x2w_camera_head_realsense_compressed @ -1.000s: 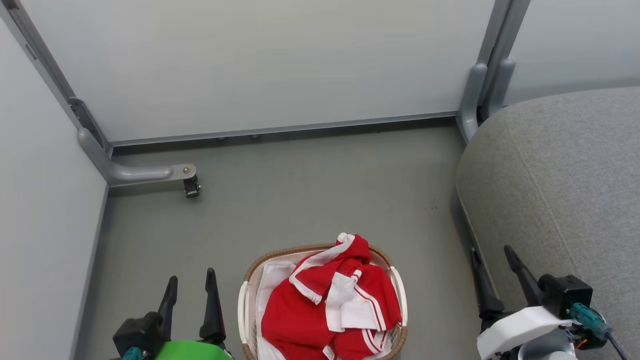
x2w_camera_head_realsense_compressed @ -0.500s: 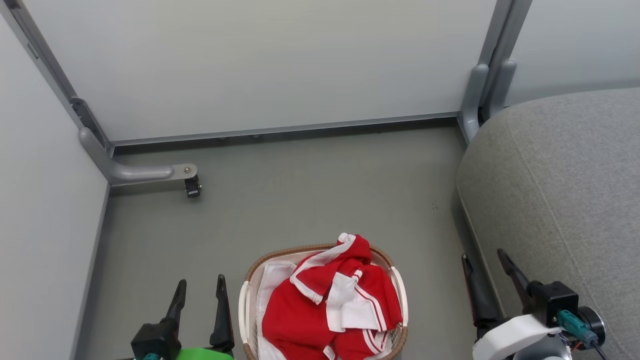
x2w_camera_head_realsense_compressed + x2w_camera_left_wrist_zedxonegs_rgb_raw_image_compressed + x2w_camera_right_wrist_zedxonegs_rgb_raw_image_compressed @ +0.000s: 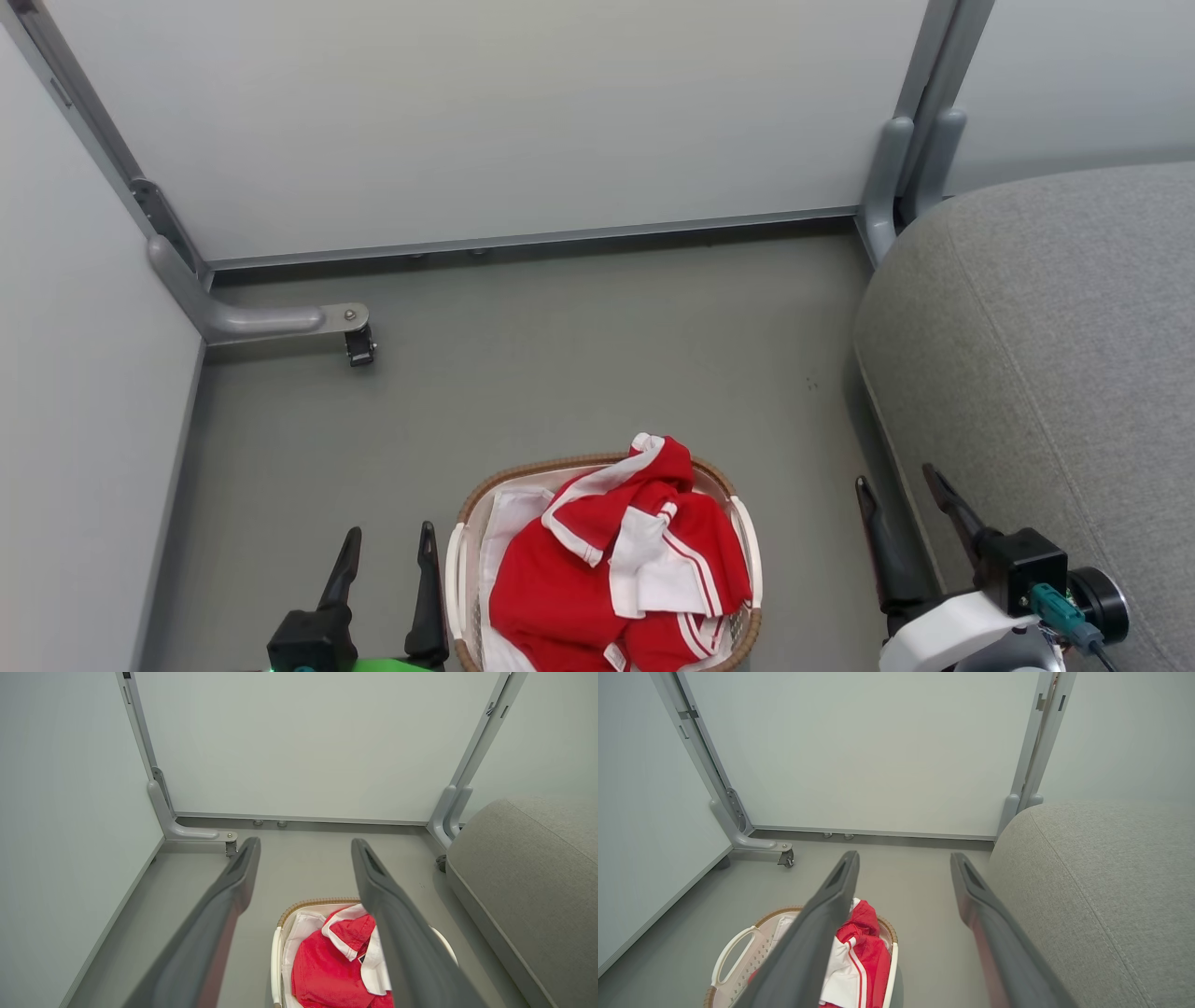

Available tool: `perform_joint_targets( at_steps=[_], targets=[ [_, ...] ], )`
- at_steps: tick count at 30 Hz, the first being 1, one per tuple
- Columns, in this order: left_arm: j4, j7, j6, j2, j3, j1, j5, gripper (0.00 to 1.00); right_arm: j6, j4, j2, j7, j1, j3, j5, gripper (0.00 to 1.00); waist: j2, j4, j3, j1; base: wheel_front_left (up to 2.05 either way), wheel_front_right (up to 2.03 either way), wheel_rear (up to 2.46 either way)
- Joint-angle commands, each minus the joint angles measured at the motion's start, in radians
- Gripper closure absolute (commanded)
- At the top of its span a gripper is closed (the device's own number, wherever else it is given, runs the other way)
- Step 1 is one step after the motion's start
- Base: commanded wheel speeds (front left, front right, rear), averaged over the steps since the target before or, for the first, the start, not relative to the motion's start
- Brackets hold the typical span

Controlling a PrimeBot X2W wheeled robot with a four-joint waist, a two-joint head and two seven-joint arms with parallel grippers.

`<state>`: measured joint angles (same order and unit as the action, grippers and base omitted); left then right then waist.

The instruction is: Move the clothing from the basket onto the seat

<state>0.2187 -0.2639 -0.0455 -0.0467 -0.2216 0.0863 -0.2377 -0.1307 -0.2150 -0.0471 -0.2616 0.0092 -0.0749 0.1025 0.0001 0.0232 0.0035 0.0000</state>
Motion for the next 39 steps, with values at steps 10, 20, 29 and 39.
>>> perform_joint_targets(
  at_steps=[10,20,29,39],
  targets=[
    [0.006,-0.001,-0.002,-0.006,0.003,0.005,-0.003,0.0,0.0,0.001,-0.006,-0.005,0.003,0.004,-0.004,0.0,-0.0001,-0.001,0.003,0.0,0.0,0.0,0.0],
    [0.012,-0.001,0.0,-0.006,0.002,0.0,-0.004,0.0,0.0,0.003,-0.006,-0.005,0.001,0.007,-0.003,0.0,-0.0001,0.0,0.005,0.0,0.0,0.0,0.0],
    [0.003,-0.001,0.0,-0.006,0.002,-0.002,-0.002,0.0,0.0,0.014,-0.006,-0.005,-0.004,0.015,-0.006,0.0,-0.0001,-0.006,0.028,0.0,0.0,0.0,0.0],
    [-0.006,-0.001,0.021,-0.006,-0.01,-0.082,0.055,0.0,0.0,0.045,-0.006,-0.005,-0.07,0.021,-0.006,0.0,-0.0001,-0.054,0.168,0.0,0.0,0.0,0.0]
  ],
)
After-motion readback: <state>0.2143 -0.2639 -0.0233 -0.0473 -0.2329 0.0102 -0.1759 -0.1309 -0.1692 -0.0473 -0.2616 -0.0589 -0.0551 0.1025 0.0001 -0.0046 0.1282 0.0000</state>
